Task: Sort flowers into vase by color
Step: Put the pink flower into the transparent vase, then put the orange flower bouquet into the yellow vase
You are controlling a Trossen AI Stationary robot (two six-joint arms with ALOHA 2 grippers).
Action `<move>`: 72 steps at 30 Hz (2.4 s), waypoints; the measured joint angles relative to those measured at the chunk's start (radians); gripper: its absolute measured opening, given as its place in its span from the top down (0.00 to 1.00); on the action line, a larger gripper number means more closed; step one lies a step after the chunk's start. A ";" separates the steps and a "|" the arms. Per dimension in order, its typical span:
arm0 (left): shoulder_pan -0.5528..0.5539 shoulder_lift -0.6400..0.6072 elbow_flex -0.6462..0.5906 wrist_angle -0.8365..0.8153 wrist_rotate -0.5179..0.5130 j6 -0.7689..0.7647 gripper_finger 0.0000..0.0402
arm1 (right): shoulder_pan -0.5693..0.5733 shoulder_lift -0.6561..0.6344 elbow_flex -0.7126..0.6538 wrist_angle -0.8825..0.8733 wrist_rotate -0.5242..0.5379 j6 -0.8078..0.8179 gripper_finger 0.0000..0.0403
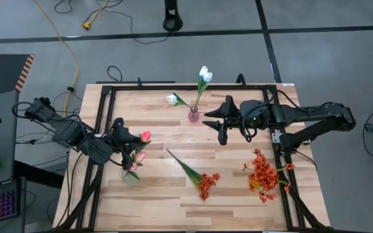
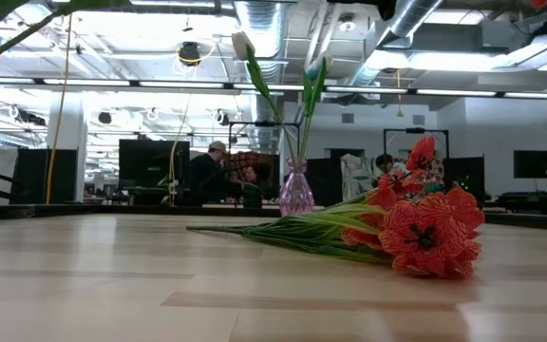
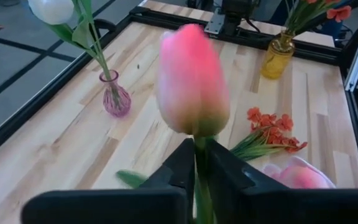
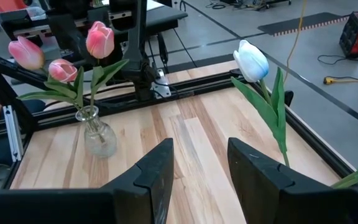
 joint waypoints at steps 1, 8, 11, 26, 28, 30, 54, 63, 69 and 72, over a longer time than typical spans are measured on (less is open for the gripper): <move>0.000 0.000 0.000 -0.001 0.000 0.000 0.96 | 0.000 0.000 0.000 0.000 0.000 0.000 0.56; -0.011 -0.041 0.000 -0.003 0.024 -0.007 0.98 | 0.000 0.000 0.000 0.000 0.000 0.000 0.56; -0.035 -0.072 0.000 -0.007 0.026 -0.017 0.98 | 0.000 0.000 0.000 0.000 0.000 0.000 0.56; -0.166 -0.120 0.000 -0.127 0.026 -0.162 0.98 | 0.000 0.000 0.000 0.000 0.000 0.000 0.56; -0.169 -0.106 -0.001 -0.154 0.024 -0.188 0.98 | 0.000 0.000 0.000 0.000 0.000 0.000 0.56; -0.170 -0.093 -0.001 -0.173 0.029 -0.210 0.98 | 0.000 0.000 0.000 0.000 0.000 0.000 0.56; -0.170 -0.070 -0.002 -0.198 0.080 -0.226 0.77 | 0.000 0.000 0.000 0.000 0.000 0.000 0.56; -0.170 -0.128 -0.002 -0.199 0.108 -0.179 0.73 | 0.000 0.000 0.000 0.000 0.000 -0.001 0.56; -0.170 -0.213 -0.002 -0.200 0.136 -0.180 0.73 | 0.000 0.000 0.000 0.000 0.000 -0.001 0.56; -0.170 -0.249 -0.001 -0.199 0.181 -0.184 0.73 | 0.000 0.000 0.000 0.000 0.000 -0.001 0.56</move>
